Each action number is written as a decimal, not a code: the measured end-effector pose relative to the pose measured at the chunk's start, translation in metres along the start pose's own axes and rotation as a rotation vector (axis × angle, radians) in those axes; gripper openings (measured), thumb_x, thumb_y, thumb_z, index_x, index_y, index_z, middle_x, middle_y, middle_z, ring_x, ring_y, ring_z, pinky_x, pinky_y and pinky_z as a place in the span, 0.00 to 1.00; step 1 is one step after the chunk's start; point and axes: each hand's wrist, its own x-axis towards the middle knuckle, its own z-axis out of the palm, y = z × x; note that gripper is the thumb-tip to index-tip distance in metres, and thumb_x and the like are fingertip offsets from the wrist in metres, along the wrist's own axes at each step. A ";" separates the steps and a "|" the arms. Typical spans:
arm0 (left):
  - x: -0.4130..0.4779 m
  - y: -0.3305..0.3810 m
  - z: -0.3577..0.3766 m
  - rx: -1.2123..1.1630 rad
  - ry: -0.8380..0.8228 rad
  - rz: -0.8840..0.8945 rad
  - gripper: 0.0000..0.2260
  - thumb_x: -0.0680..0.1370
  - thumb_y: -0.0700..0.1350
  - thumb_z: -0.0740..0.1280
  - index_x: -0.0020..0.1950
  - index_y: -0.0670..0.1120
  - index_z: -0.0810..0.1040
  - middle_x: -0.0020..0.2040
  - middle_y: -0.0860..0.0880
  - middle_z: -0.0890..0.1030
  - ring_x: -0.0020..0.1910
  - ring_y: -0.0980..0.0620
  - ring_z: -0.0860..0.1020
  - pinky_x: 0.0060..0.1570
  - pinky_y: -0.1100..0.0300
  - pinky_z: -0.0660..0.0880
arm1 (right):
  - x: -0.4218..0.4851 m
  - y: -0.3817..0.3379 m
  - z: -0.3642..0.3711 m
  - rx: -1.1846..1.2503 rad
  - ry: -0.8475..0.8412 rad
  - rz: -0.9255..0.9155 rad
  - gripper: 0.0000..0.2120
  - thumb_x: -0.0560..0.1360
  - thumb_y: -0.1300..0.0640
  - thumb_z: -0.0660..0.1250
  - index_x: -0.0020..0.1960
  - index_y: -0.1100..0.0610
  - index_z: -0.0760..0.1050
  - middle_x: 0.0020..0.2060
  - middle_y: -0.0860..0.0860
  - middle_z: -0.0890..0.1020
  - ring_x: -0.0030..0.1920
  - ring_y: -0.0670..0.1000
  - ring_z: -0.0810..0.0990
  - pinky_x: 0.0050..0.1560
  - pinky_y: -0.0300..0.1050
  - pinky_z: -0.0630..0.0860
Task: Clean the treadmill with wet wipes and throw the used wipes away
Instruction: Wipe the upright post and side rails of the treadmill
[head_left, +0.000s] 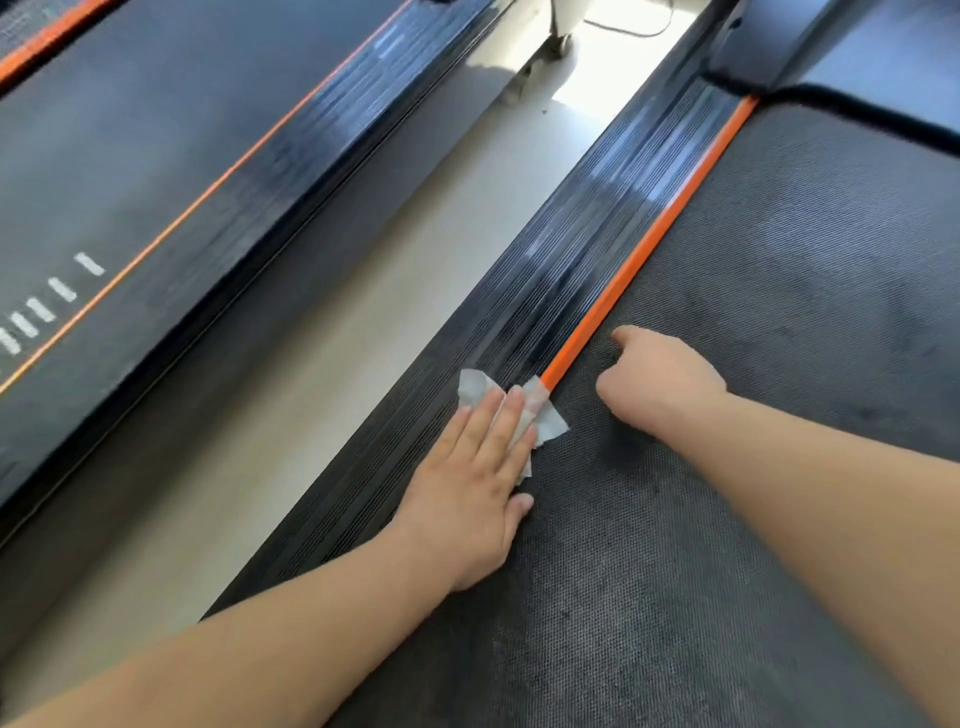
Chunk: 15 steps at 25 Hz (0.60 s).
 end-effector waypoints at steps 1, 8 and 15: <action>-0.004 -0.002 0.004 -0.008 0.014 0.006 0.31 0.85 0.61 0.44 0.83 0.48 0.39 0.80 0.44 0.28 0.78 0.44 0.27 0.80 0.44 0.38 | 0.000 0.002 0.000 -0.005 -0.014 -0.020 0.23 0.74 0.58 0.58 0.69 0.52 0.71 0.48 0.51 0.78 0.46 0.57 0.81 0.51 0.54 0.82; 0.069 -0.008 -0.018 0.008 0.085 0.061 0.33 0.84 0.63 0.45 0.83 0.49 0.38 0.82 0.46 0.32 0.80 0.46 0.31 0.80 0.46 0.38 | -0.003 0.004 -0.008 0.232 0.009 -0.089 0.24 0.77 0.62 0.58 0.73 0.56 0.69 0.62 0.56 0.78 0.55 0.56 0.79 0.57 0.51 0.79; 0.119 0.003 -0.032 -0.025 0.083 0.016 0.33 0.85 0.60 0.47 0.83 0.47 0.35 0.82 0.45 0.32 0.80 0.46 0.32 0.80 0.46 0.38 | -0.025 0.015 0.002 0.209 0.051 -0.156 0.24 0.76 0.62 0.61 0.71 0.53 0.70 0.51 0.49 0.80 0.52 0.55 0.79 0.54 0.51 0.78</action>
